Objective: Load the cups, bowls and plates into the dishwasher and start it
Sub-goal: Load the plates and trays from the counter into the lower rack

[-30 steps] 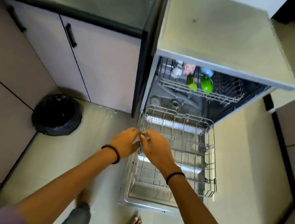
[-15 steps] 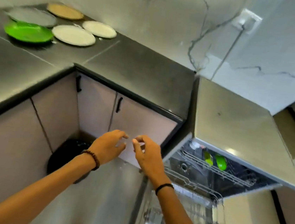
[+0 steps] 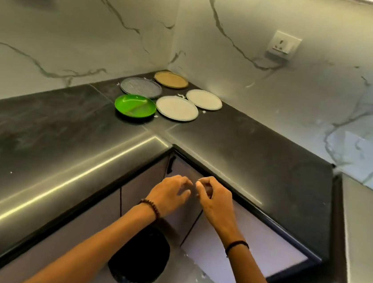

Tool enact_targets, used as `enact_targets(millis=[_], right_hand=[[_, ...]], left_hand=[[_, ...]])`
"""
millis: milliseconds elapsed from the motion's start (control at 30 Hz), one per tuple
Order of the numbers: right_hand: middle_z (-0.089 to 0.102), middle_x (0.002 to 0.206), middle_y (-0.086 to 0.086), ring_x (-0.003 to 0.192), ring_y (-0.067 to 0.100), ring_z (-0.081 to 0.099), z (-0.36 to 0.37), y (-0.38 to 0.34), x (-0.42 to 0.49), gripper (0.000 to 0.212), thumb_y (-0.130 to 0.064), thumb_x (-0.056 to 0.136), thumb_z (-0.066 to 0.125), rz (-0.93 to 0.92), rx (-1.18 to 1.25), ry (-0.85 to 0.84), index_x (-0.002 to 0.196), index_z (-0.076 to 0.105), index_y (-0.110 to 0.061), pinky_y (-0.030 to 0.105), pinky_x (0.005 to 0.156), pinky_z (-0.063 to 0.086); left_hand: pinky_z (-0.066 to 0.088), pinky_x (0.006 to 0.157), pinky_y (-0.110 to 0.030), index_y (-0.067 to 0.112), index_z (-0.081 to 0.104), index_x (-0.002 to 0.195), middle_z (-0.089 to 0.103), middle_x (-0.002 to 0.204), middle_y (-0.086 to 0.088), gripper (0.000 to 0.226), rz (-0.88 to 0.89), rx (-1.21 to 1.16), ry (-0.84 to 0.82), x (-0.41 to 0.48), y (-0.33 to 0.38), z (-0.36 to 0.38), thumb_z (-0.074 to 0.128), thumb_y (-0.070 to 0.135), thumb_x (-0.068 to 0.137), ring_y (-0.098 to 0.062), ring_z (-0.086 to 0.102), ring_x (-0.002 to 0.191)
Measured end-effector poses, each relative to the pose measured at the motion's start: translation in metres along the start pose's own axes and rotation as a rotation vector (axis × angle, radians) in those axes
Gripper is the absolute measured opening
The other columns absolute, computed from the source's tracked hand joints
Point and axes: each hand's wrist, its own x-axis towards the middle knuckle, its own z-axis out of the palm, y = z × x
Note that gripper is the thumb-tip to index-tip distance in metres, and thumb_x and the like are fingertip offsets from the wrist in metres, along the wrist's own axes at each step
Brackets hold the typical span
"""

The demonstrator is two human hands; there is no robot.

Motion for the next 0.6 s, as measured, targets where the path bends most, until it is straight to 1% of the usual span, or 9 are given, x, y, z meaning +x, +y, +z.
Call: enact_targets(millis=[67, 167, 300, 367, 467, 533, 600], right_hand=[[0.067, 0.086, -0.012, 0.08, 0.002, 0.064, 0.009, 0.005, 0.036, 0.01, -0.032, 0.097, 0.059, -0.019, -0.006, -0.02, 0.1, 0.066, -0.026, 0.017, 0.071, 0.053], [0.069, 0.084, -0.011, 0.078, 0.003, 0.065, 0.021, 0.019, 0.097, 0.009, -0.032, 0.096, 0.06, -0.053, -0.006, -0.058, 0.098, 0.067, -0.026, 0.02, 0.069, 0.052], [0.07, 0.082, -0.011, 0.075, 0.002, 0.066, 0.037, 0.037, 0.177, 0.011, -0.037, 0.094, 0.059, -0.042, 0.006, -0.15, 0.097, 0.066, -0.029, 0.027, 0.069, 0.055], [0.069, 0.083, -0.011, 0.076, 0.002, 0.065, 0.044, 0.04, 0.208, 0.012, -0.037, 0.094, 0.058, -0.05, 0.017, -0.209, 0.098, 0.066, -0.028, 0.024, 0.07, 0.054], [0.068, 0.084, -0.01, 0.074, 0.002, 0.065, 0.058, 0.041, 0.255, 0.011, -0.034, 0.094, 0.059, -0.079, 0.026, -0.29, 0.098, 0.065, -0.026, 0.017, 0.067, 0.05], [0.07, 0.088, -0.008, 0.077, 0.006, 0.068, 0.072, 0.04, 0.281, 0.012, -0.033, 0.094, 0.059, -0.051, 0.093, -0.332, 0.098, 0.065, -0.024, 0.021, 0.07, 0.054], [0.071, 0.09, -0.001, 0.076, 0.01, 0.071, 0.09, 0.036, 0.302, 0.012, -0.028, 0.094, 0.06, 0.001, 0.174, -0.378, 0.099, 0.066, -0.018, 0.028, 0.071, 0.059]], left_hand=[[0.049, 0.092, -0.033, 0.019, 0.06, 0.121, 0.062, 0.117, 0.002, 0.03, -0.027, 0.012, 0.022, 0.029, -0.013, -0.007, 0.056, 0.026, 0.093, -0.014, 0.059, 0.107], [0.049, 0.091, -0.031, 0.02, 0.062, 0.119, 0.063, 0.113, 0.003, 0.029, -0.094, 0.006, 0.061, 0.077, -0.032, -0.018, 0.057, 0.026, 0.092, -0.012, 0.059, 0.104], [0.05, 0.089, -0.028, 0.019, 0.066, 0.112, 0.065, 0.109, 0.003, 0.023, -0.177, -0.032, 0.138, 0.138, -0.055, -0.03, 0.058, 0.022, 0.09, -0.011, 0.061, 0.099], [0.05, 0.089, -0.026, 0.018, 0.067, 0.112, 0.066, 0.11, 0.004, 0.023, -0.247, -0.057, 0.165, 0.162, -0.069, -0.035, 0.058, 0.022, 0.09, -0.01, 0.061, 0.1], [0.049, 0.093, -0.026, 0.018, 0.067, 0.11, 0.067, 0.109, 0.004, 0.022, -0.336, -0.143, 0.254, 0.188, -0.088, -0.042, 0.059, 0.019, 0.09, -0.01, 0.062, 0.101], [0.047, 0.089, -0.022, 0.016, 0.067, 0.109, 0.067, 0.104, 0.005, 0.02, -0.431, -0.222, 0.33, 0.197, -0.1, -0.048, 0.06, 0.016, 0.09, -0.008, 0.062, 0.097], [0.046, 0.081, -0.018, 0.015, 0.069, 0.104, 0.067, 0.096, 0.005, 0.017, -0.537, -0.272, 0.424, 0.204, -0.119, -0.052, 0.061, 0.014, 0.089, -0.009, 0.062, 0.09]])
